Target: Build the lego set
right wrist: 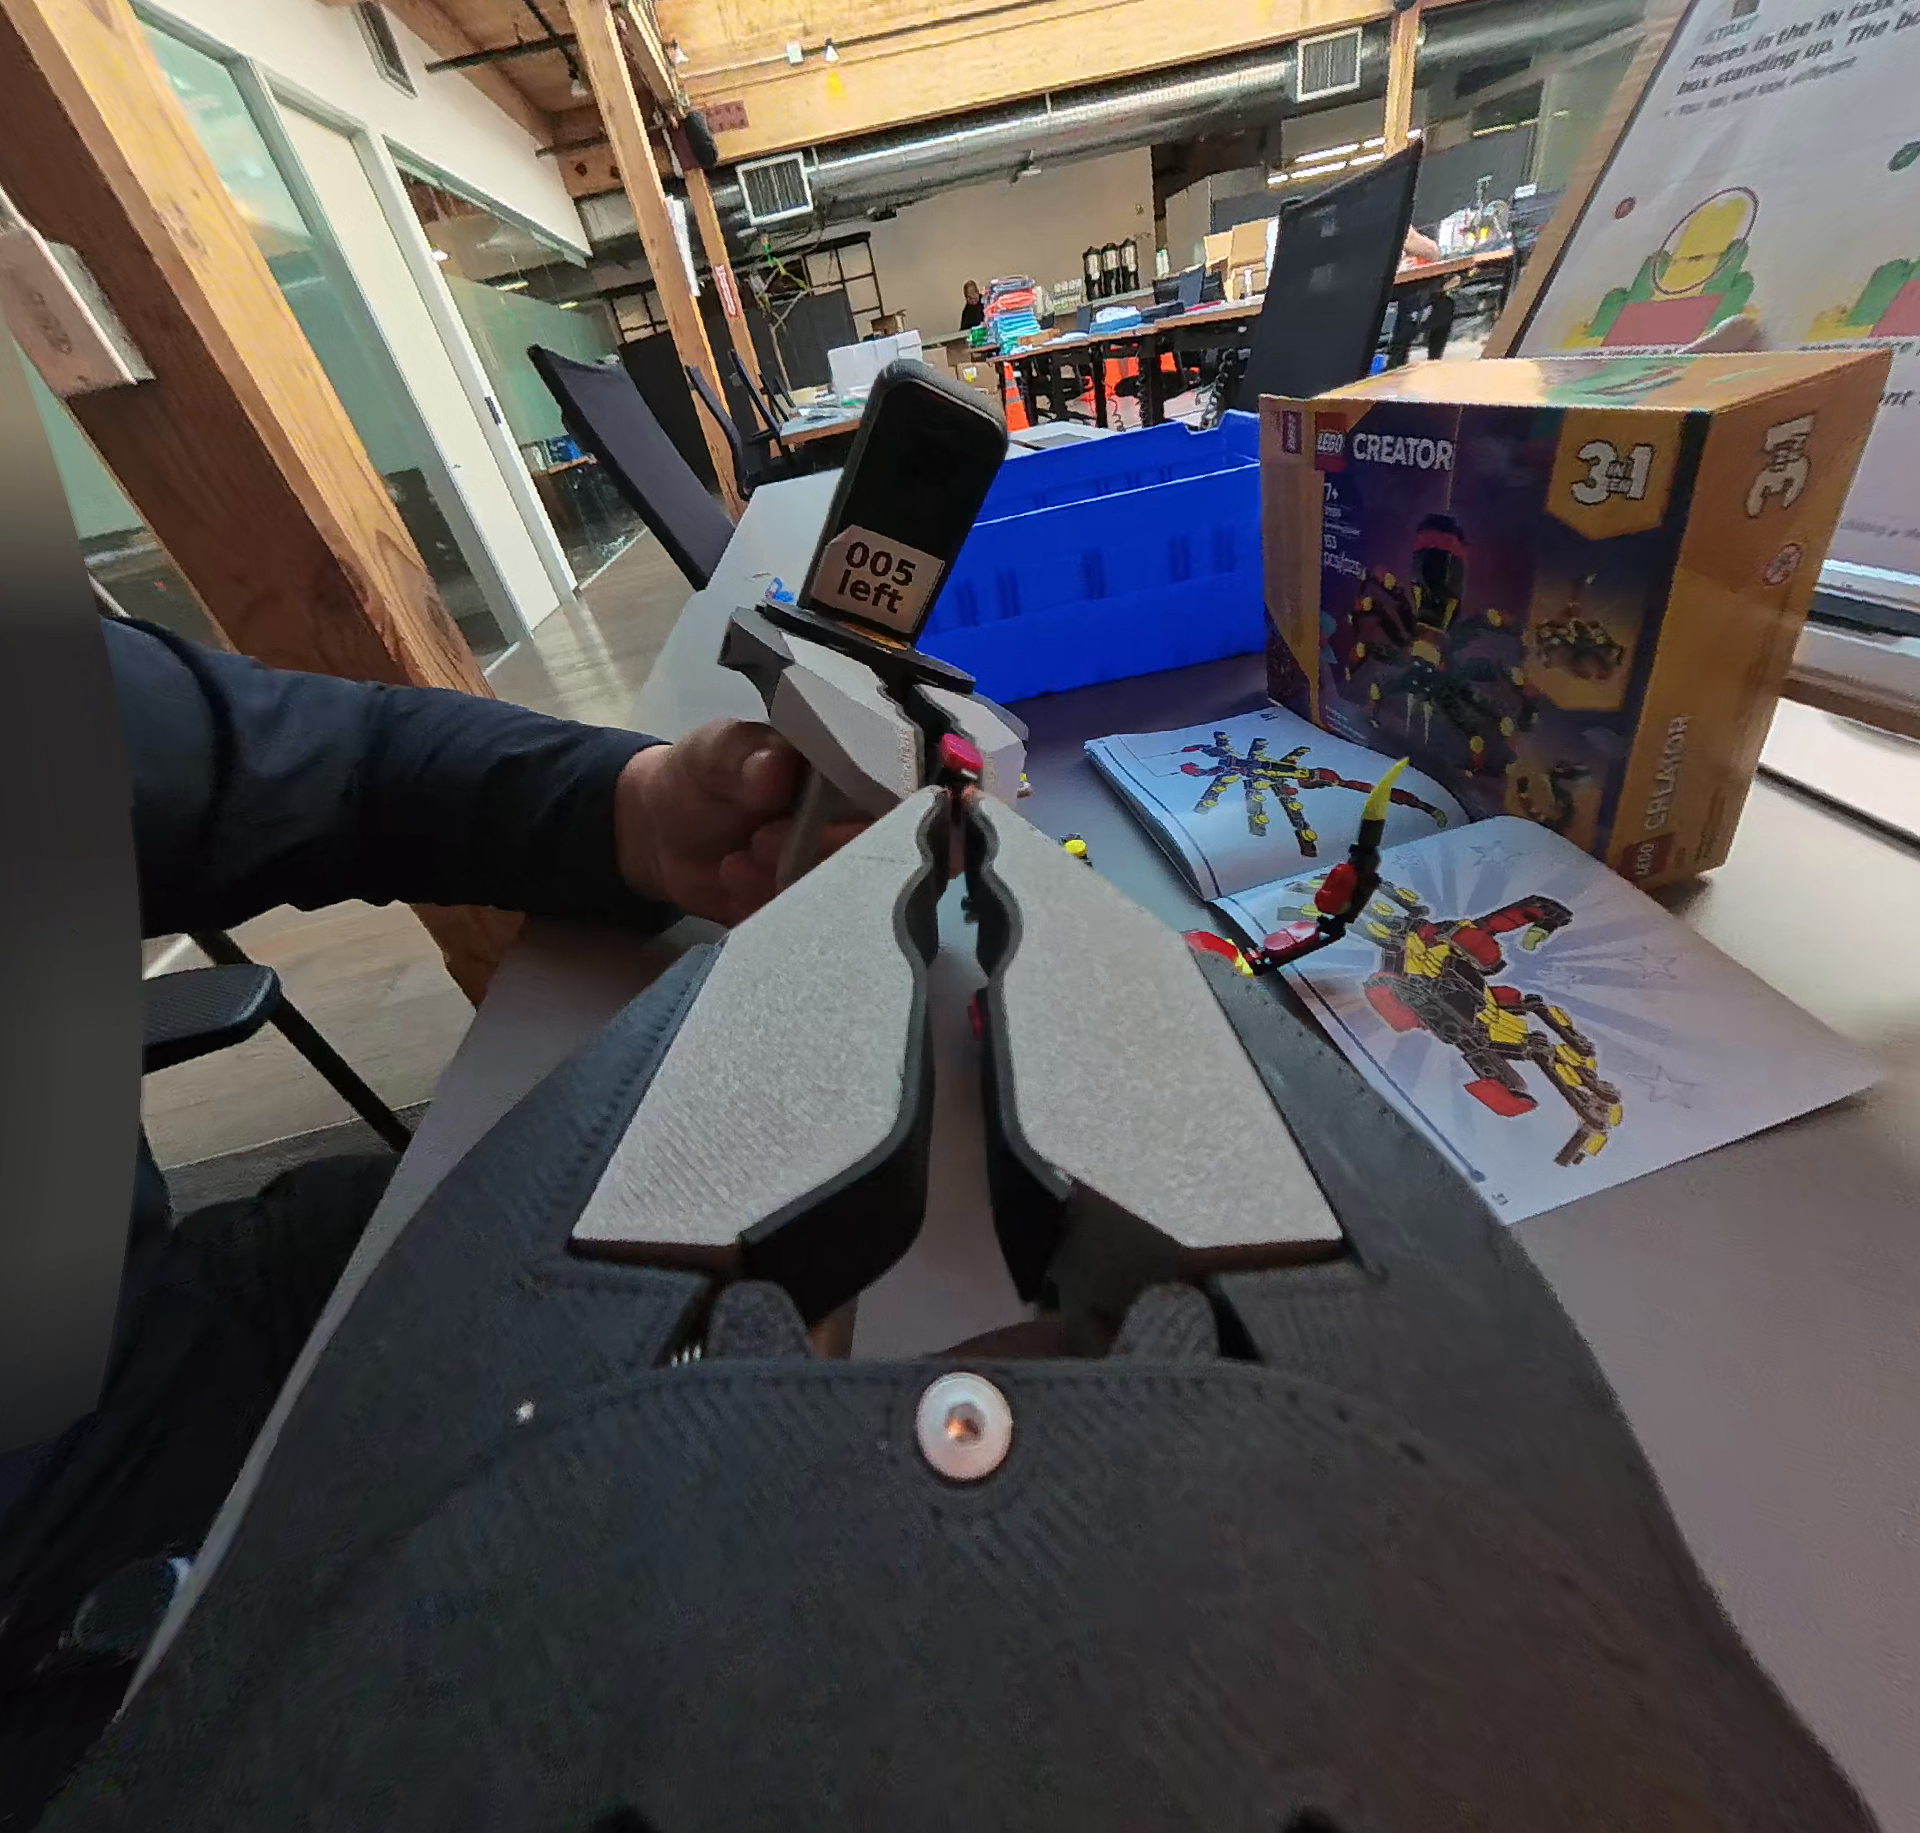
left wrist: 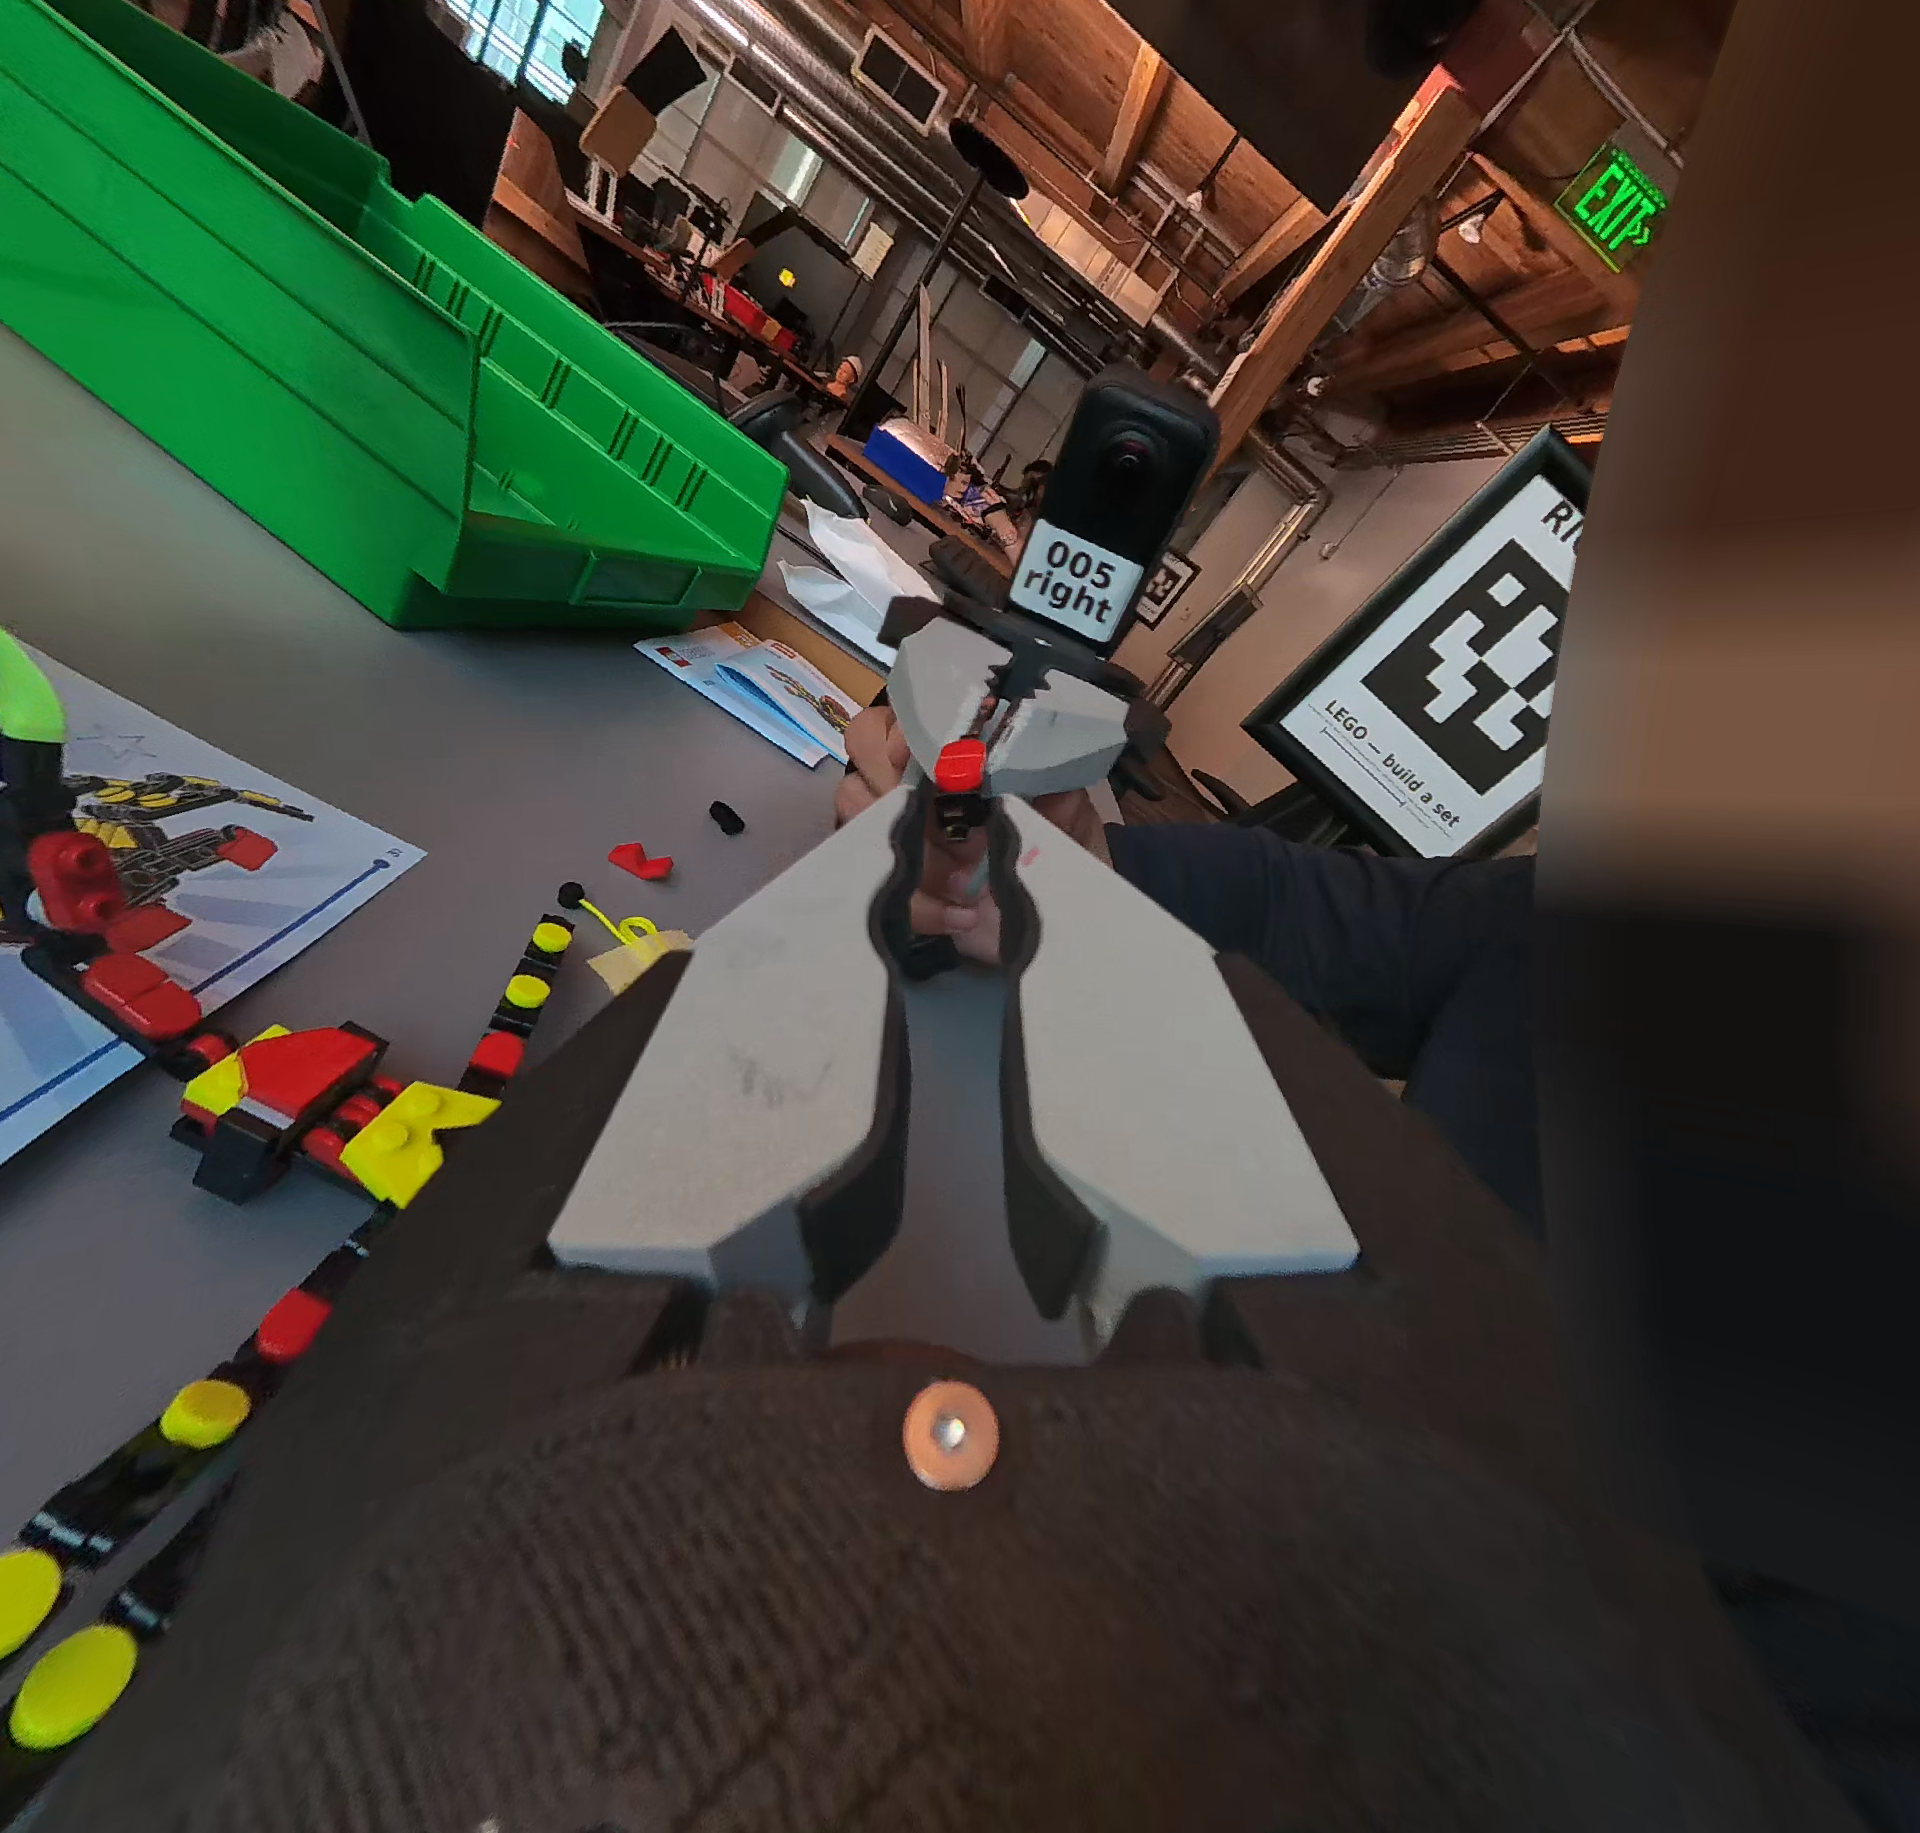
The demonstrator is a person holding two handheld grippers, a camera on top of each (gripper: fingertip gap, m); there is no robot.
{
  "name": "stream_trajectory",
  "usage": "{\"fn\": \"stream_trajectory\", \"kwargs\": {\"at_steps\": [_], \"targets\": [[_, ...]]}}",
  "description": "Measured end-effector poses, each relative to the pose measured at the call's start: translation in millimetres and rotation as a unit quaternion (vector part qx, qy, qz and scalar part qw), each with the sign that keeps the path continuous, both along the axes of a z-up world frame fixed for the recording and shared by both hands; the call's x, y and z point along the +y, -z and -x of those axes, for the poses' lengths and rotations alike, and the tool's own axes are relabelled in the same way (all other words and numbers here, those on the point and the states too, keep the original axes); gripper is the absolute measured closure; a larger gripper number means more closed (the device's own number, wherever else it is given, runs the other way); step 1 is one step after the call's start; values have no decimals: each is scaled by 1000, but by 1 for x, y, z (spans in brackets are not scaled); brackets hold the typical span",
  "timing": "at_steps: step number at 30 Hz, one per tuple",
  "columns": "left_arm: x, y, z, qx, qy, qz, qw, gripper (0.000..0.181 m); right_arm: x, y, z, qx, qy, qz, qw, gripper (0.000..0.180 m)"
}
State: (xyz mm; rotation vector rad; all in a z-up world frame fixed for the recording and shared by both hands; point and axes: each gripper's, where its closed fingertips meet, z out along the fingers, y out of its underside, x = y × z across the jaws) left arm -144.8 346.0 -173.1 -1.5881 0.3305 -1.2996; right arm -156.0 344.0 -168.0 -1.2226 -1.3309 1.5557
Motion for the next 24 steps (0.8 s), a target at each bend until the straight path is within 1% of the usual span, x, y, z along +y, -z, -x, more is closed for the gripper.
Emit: {"fn": "stream_trajectory", "kwargs": {"at_steps": [3,6,10,13,17,21,24], "targets": [[-1,-2,-1,-8,3,-2,1000,176,0,0,0,1,2,-12,1000,180],[-2,-2,-1,-14,8,4,1000,172,1,2,0,0,4,-16,1000,180],[-2,-3,-1,-22,10,6,1000,171,0,2,-1,0,2,-22,1000,180],[-2,-3,0,-22,7,4,1000,176,-1,1,-1,4,-1,-23,1000,180],[-2,-4,0,-12,0,-10,1000,176,-3,-1,-1,6,0,-35,999,180],[-3,-6,-1,-45,15,5,999,176,-3,-2,-2,6,3,-46,999,180],[-2,-6,0,-58,18,16,998,176,-2,-2,-1,4,2,-28,1000,180]]}}
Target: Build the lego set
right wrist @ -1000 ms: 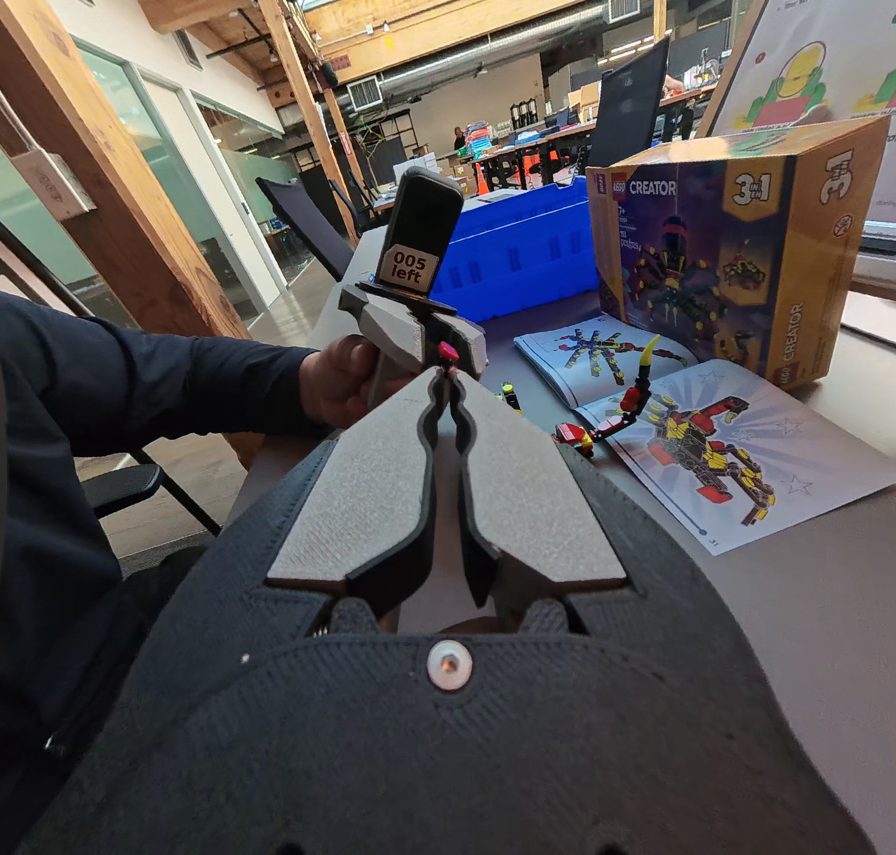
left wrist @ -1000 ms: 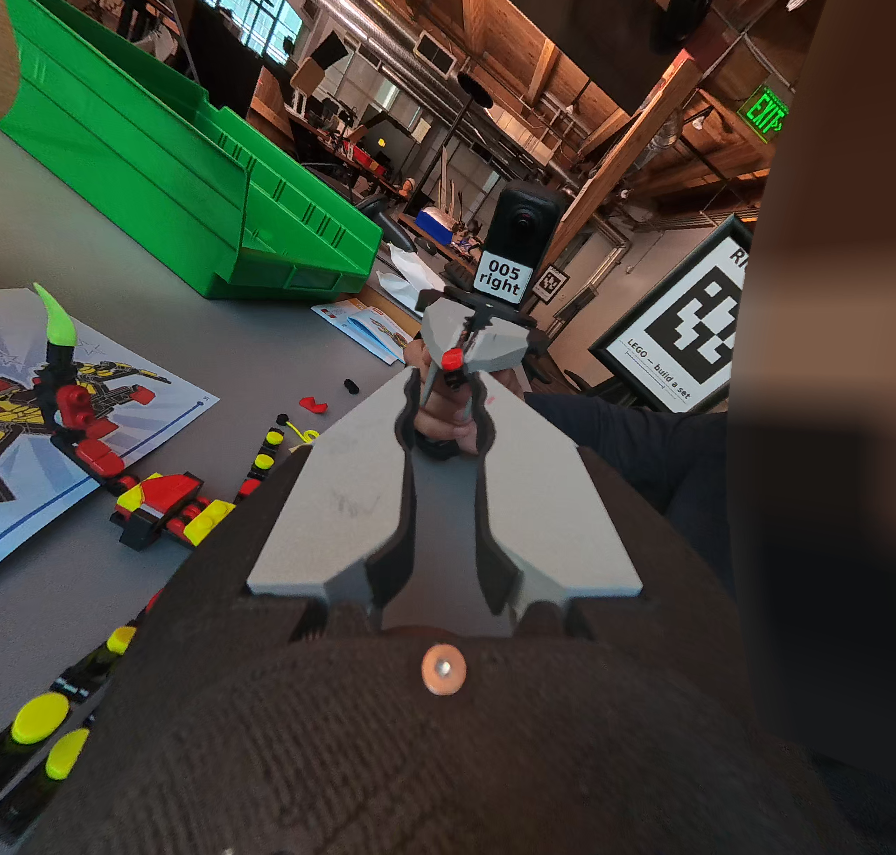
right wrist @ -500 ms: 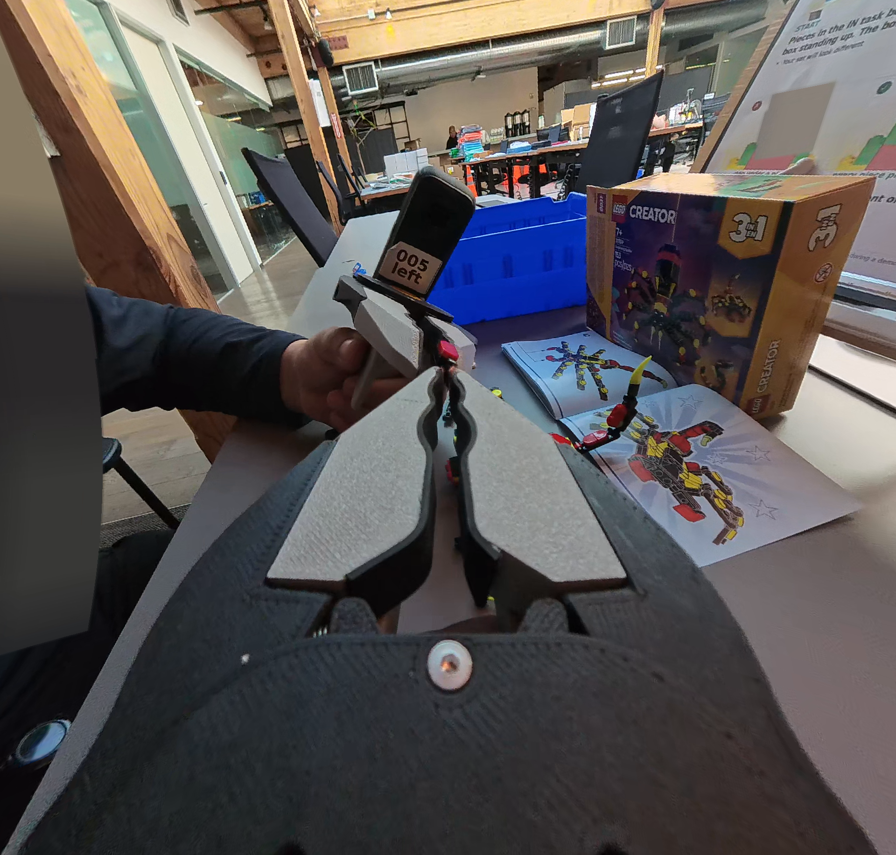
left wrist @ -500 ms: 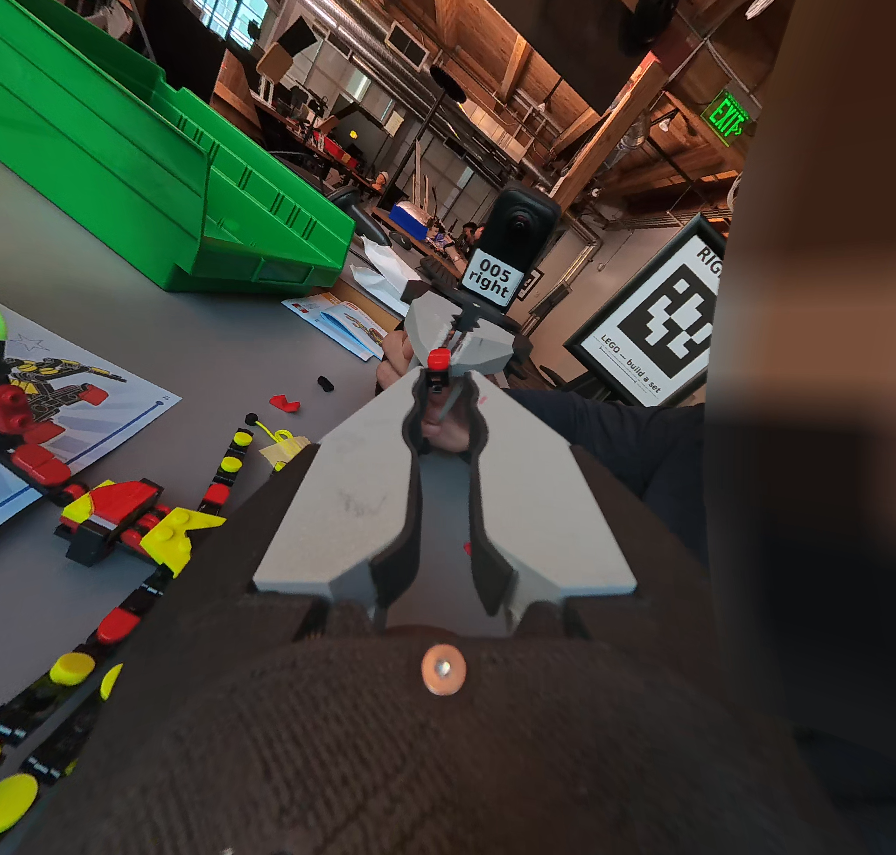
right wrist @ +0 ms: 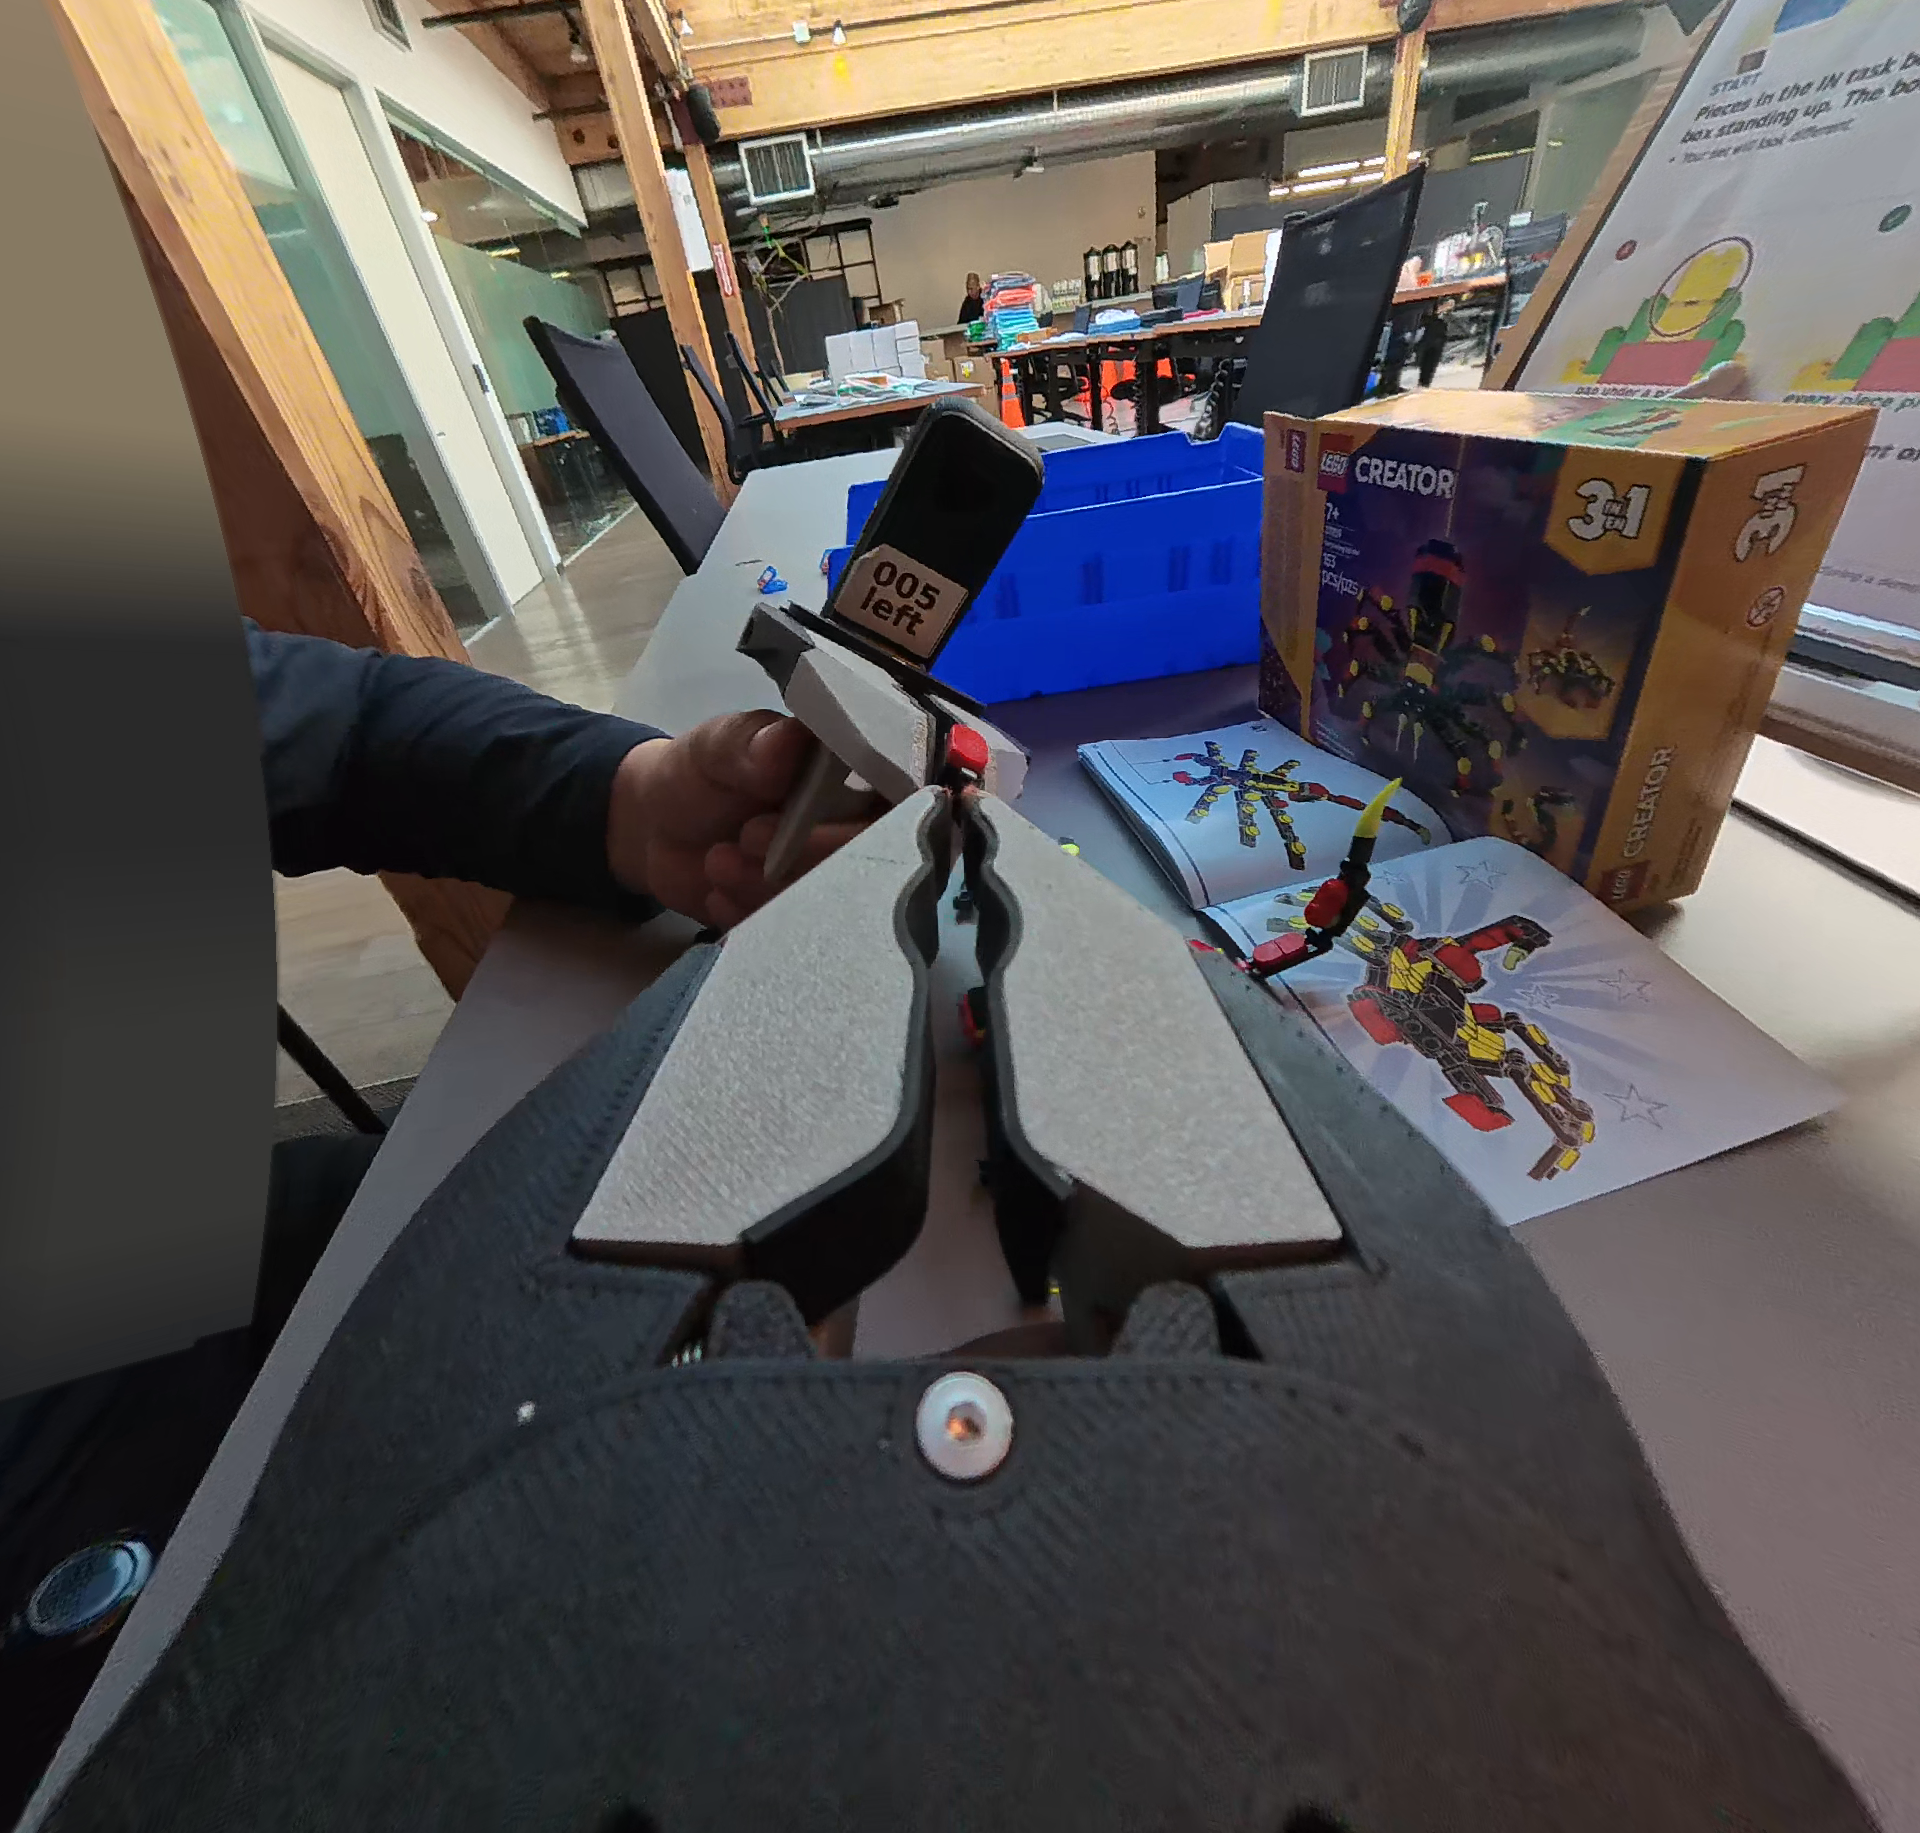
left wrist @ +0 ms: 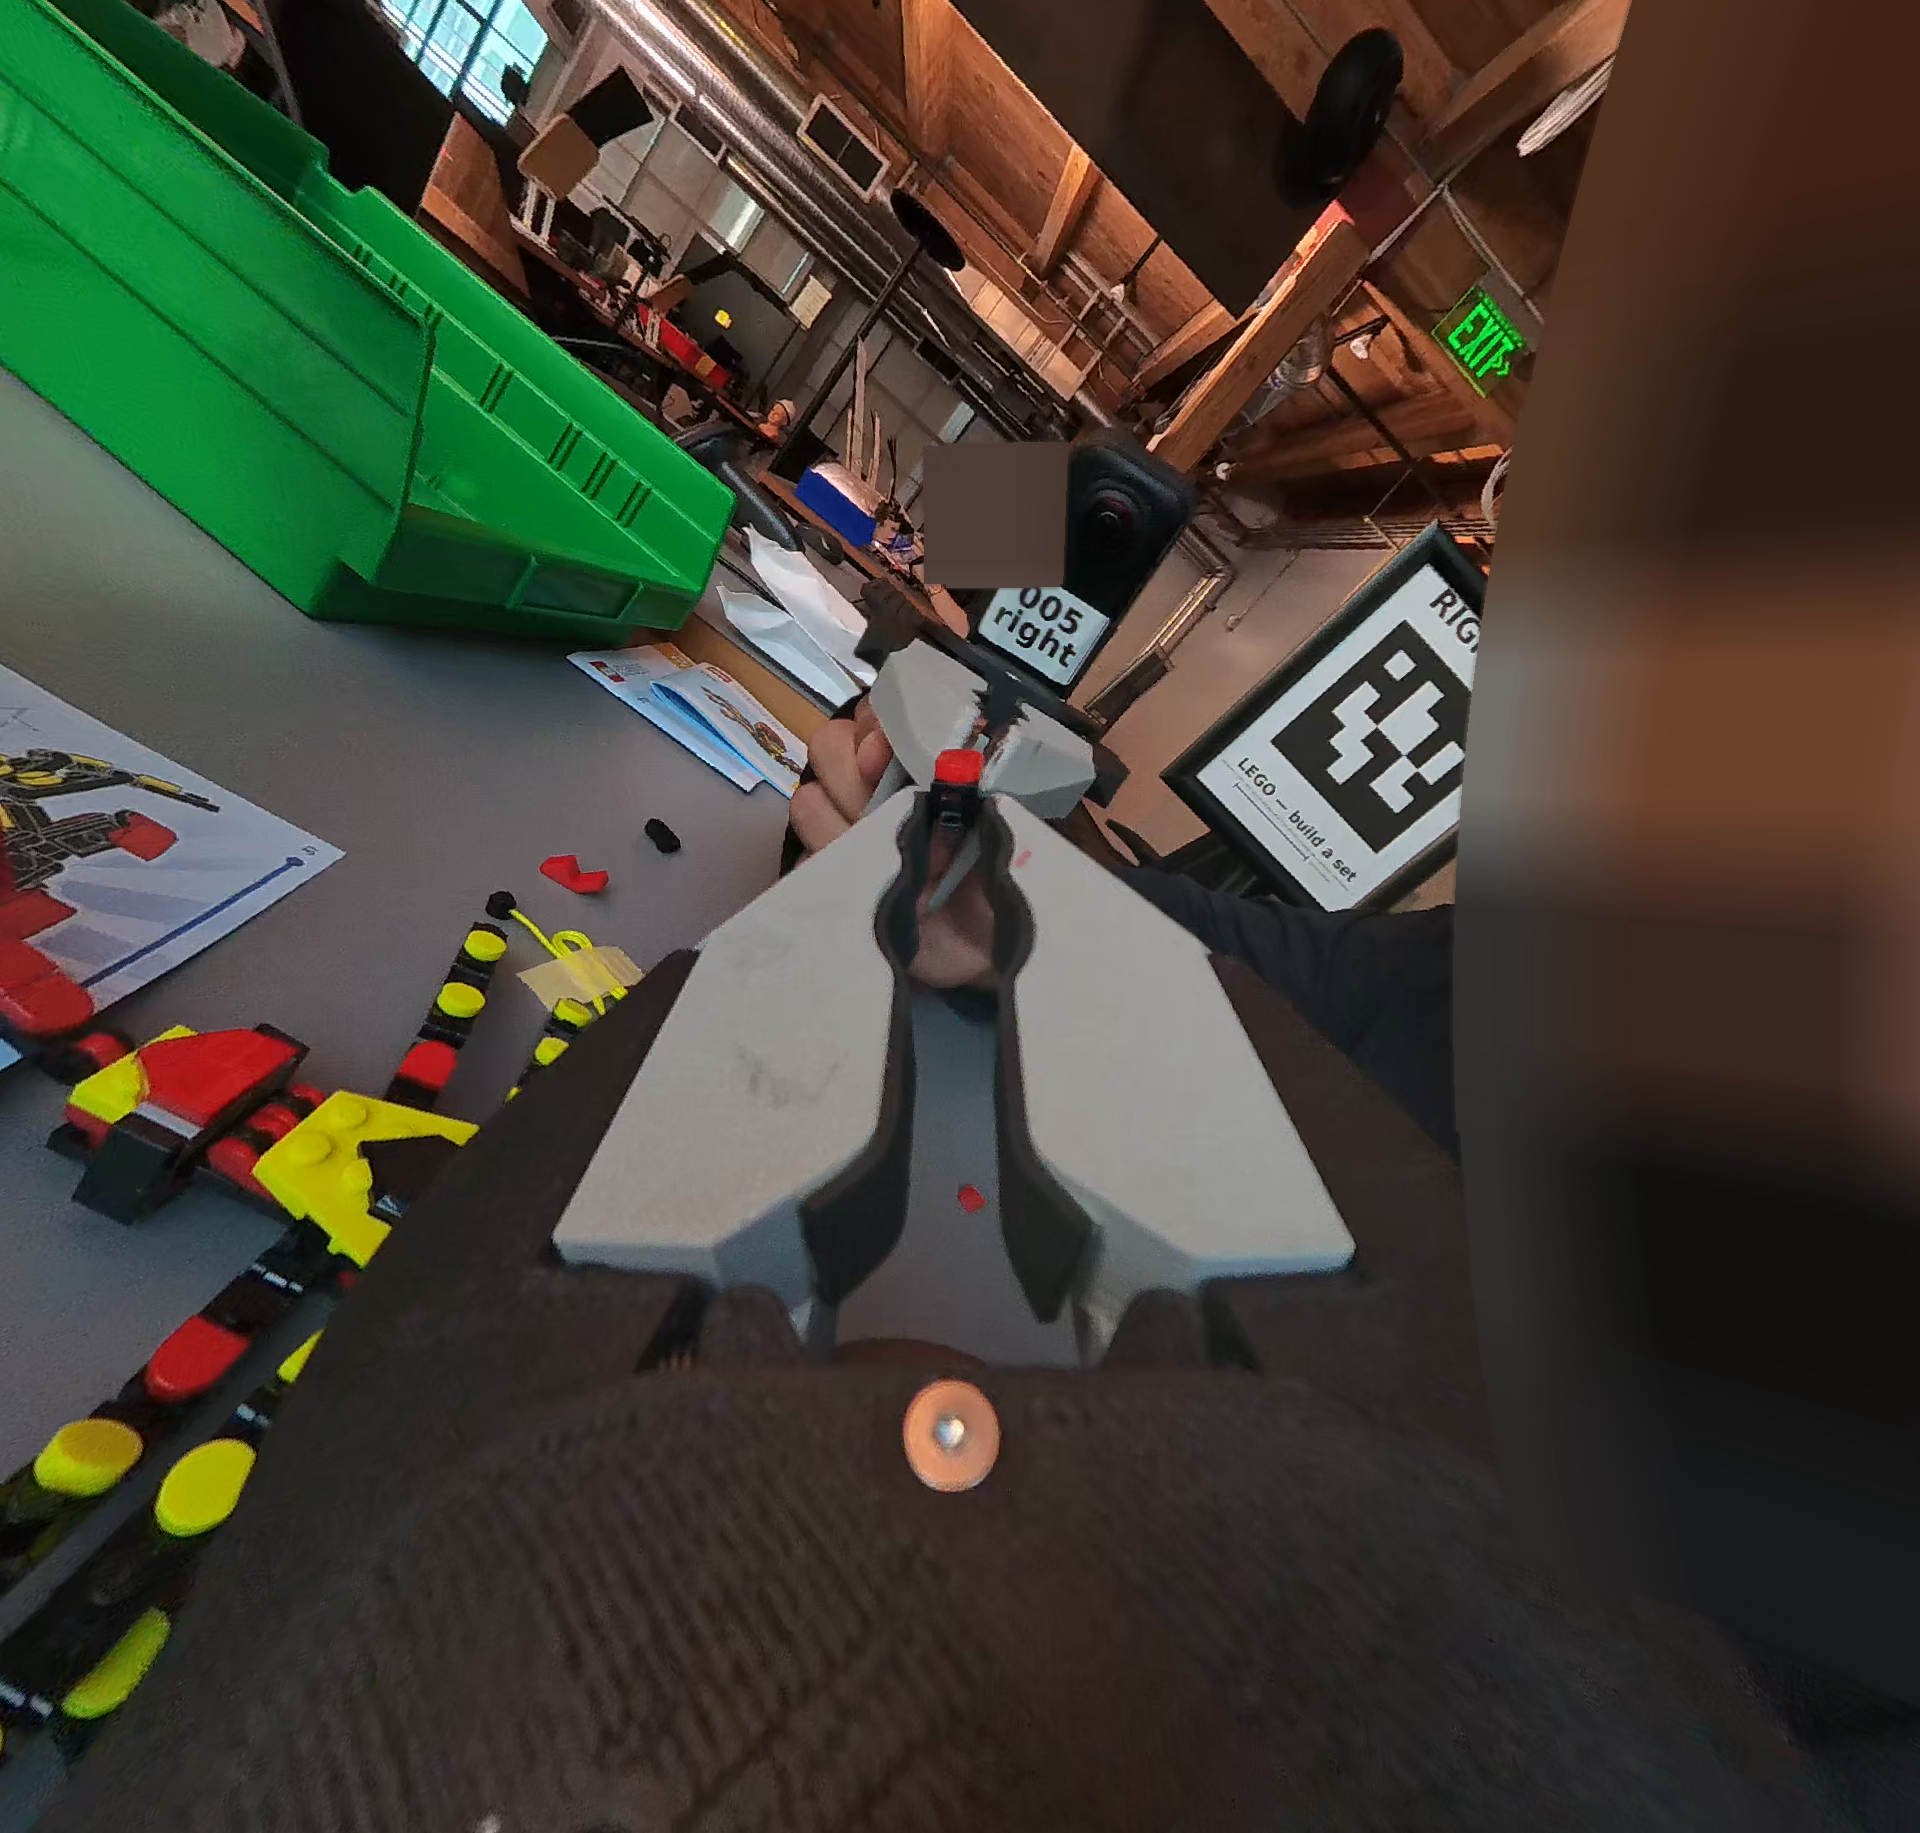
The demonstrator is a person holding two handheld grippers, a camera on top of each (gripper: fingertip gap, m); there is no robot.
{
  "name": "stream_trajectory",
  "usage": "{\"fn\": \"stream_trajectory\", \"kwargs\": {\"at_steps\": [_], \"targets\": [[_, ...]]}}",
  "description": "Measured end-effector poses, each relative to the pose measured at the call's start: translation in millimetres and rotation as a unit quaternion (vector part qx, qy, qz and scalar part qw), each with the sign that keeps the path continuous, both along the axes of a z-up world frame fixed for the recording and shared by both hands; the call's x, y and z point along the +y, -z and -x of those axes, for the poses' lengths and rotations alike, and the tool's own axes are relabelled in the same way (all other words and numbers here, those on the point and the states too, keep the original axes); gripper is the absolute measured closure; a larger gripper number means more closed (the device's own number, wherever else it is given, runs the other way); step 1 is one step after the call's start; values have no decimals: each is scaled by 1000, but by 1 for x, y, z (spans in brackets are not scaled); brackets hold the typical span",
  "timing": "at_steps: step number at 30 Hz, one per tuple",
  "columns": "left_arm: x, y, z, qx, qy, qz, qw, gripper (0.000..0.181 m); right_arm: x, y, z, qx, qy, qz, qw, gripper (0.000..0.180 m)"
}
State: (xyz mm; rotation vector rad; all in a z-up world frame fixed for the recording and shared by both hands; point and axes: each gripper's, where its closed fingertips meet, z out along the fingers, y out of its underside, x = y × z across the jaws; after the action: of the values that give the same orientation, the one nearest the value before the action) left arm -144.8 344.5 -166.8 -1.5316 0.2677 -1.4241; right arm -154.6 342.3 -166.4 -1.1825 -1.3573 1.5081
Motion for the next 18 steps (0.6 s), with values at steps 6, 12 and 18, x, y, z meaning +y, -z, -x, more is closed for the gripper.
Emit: {"fn": "stream_trajectory", "kwargs": {"at_steps": [6,12,18], "targets": [[2,0,2,7,-12,-4,1000,174,0,2,1,-7,-6,18,1000,180],[1,-3,3,6,-15,-15,1000,175,-2,5,3,-13,-8,21,1000,180],[0,1,4,33,-18,-22,999,175,-2,7,3,-23,-10,22,999,180]]}}
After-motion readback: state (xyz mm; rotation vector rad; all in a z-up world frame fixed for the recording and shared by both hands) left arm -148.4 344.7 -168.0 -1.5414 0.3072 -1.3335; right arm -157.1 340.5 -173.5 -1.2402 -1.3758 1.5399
